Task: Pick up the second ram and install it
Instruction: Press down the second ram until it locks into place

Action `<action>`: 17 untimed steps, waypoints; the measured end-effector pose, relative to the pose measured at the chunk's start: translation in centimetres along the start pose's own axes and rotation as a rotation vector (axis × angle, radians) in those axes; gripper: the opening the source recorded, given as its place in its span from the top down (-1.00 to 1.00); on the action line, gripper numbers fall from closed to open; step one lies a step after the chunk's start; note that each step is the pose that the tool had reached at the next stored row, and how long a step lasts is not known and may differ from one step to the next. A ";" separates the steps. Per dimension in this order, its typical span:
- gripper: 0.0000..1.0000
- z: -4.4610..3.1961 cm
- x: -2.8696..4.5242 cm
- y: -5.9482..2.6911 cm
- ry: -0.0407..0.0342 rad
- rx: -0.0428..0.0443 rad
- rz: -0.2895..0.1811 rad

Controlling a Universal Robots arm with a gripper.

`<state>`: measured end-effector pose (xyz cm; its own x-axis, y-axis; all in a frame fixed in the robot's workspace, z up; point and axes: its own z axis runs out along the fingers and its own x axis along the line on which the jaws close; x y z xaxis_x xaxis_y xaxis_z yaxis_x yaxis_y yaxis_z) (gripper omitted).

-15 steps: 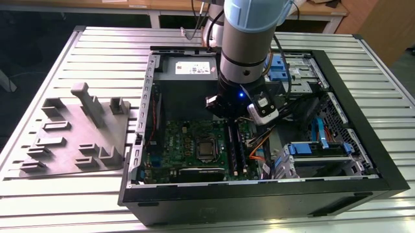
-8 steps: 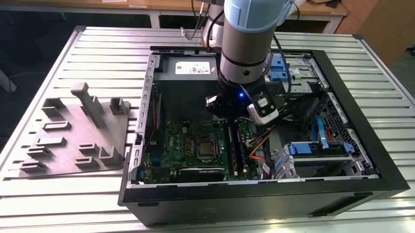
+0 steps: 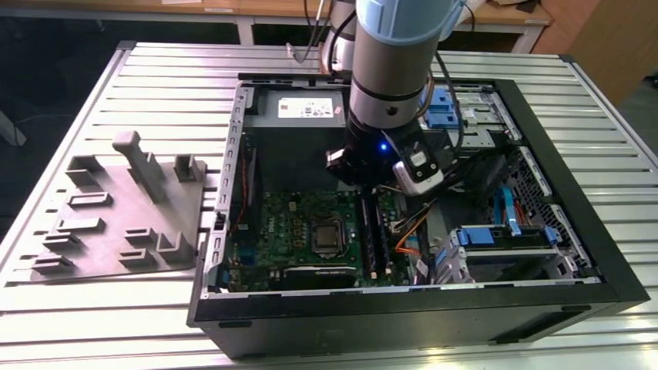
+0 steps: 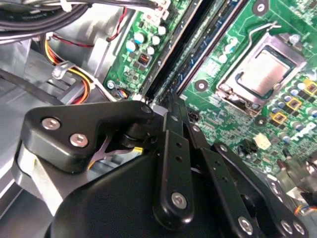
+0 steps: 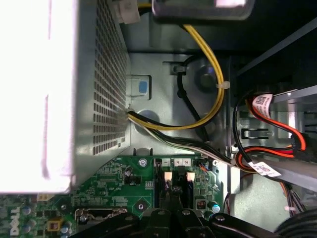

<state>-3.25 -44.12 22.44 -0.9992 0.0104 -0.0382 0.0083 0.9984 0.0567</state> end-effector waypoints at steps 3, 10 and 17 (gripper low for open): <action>0.80 -0.19 -0.01 0.01 0.0001 0.0003 0.000; 0.80 -0.23 -0.01 -0.55 0.0002 0.0107 0.000; 0.80 -0.32 -0.03 -2.09 -0.0001 0.0310 -0.001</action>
<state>-3.26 -46.22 22.64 -0.9992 0.0092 -0.0384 0.0082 0.9996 0.0257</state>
